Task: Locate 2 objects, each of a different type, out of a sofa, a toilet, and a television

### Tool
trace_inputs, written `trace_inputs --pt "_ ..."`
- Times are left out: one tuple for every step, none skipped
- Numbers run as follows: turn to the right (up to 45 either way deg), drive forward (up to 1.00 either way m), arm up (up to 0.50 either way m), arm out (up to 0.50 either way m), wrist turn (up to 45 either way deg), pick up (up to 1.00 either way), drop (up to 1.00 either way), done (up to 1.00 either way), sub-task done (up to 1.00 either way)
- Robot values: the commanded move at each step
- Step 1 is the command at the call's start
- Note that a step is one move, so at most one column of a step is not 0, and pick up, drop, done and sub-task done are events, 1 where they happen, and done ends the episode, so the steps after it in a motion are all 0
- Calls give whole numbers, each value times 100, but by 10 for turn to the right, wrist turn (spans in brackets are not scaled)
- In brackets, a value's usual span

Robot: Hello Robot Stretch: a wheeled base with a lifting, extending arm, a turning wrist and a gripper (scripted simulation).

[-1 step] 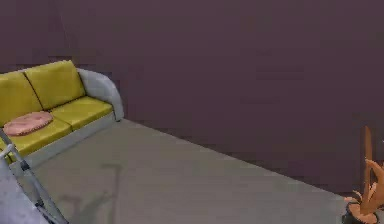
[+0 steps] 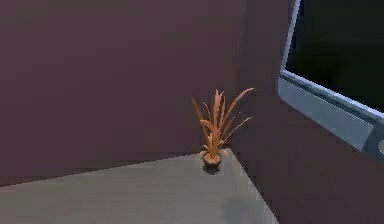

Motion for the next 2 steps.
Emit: trace_inputs --pt "450 0 0 0 0 0 0 0 0" --pt "0 0 0 0 0 0 0 0 100"
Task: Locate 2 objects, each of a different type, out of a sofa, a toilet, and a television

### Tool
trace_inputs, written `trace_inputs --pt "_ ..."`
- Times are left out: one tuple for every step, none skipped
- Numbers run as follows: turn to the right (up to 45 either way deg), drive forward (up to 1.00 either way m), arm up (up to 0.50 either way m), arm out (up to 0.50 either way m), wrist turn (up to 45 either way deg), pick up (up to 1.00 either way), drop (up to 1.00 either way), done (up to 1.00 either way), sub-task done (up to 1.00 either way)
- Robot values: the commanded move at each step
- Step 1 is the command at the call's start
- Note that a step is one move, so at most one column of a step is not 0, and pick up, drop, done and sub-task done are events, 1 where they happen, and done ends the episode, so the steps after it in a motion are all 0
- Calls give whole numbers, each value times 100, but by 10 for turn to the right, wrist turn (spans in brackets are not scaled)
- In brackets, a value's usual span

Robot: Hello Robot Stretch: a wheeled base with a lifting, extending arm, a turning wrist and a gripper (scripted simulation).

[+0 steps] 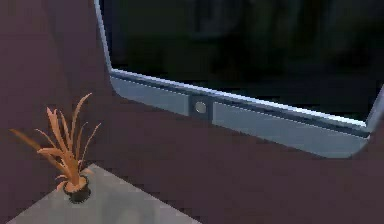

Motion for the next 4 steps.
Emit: trace_inputs --pt "450 0 0 0 0 0 0 0 0" --pt "450 0 0 0 0 0 0 0 0" --pt "270 0 0 0 0 0 0 0 0" --pt "0 100 0 0 0 0 0 0 0"
